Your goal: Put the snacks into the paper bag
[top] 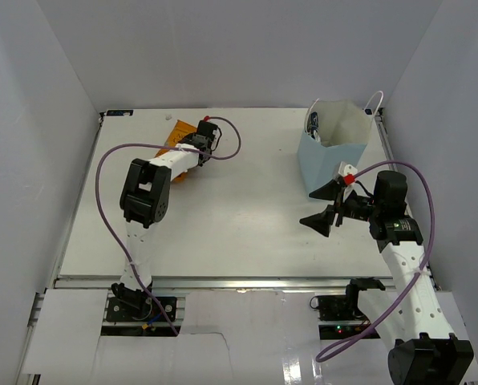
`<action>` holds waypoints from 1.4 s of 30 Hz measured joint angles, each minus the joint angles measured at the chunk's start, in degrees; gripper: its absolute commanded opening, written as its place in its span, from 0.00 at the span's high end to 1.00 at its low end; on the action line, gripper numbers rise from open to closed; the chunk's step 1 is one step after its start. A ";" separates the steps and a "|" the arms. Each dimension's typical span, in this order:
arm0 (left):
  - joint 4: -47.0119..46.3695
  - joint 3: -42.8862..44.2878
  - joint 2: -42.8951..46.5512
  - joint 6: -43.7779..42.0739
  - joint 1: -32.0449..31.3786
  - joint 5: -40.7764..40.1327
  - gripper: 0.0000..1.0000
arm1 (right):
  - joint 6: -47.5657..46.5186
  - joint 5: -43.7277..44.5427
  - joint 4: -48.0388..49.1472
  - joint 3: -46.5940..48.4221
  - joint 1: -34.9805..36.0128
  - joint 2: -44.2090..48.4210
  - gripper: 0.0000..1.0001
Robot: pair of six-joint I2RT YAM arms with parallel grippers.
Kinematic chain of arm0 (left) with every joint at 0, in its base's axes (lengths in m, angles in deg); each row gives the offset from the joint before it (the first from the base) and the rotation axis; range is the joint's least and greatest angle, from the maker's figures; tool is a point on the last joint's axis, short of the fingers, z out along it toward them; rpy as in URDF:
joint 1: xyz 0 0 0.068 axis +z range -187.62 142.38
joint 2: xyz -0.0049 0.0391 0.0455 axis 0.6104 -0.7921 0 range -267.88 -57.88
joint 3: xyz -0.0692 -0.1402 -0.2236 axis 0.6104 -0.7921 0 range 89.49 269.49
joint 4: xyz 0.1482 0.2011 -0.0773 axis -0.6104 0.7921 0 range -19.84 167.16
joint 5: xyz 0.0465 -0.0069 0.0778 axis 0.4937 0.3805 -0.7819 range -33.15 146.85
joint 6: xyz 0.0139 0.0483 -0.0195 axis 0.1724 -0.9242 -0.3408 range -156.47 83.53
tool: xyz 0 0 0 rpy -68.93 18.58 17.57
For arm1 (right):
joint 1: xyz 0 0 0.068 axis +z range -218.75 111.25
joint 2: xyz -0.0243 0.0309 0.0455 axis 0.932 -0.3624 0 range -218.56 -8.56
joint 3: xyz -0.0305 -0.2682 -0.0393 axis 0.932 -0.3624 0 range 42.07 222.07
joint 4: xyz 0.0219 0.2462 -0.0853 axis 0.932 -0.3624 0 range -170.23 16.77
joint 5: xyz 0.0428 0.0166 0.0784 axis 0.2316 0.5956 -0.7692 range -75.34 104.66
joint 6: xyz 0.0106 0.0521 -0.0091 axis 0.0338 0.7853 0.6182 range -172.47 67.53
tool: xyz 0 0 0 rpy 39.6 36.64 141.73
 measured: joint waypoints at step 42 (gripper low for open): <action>-5.35 -48.83 74.97 26.40 -2.47 84.98 1.00 | -27.54 10.21 -8.39 21.81 27.78 -11.74 0.10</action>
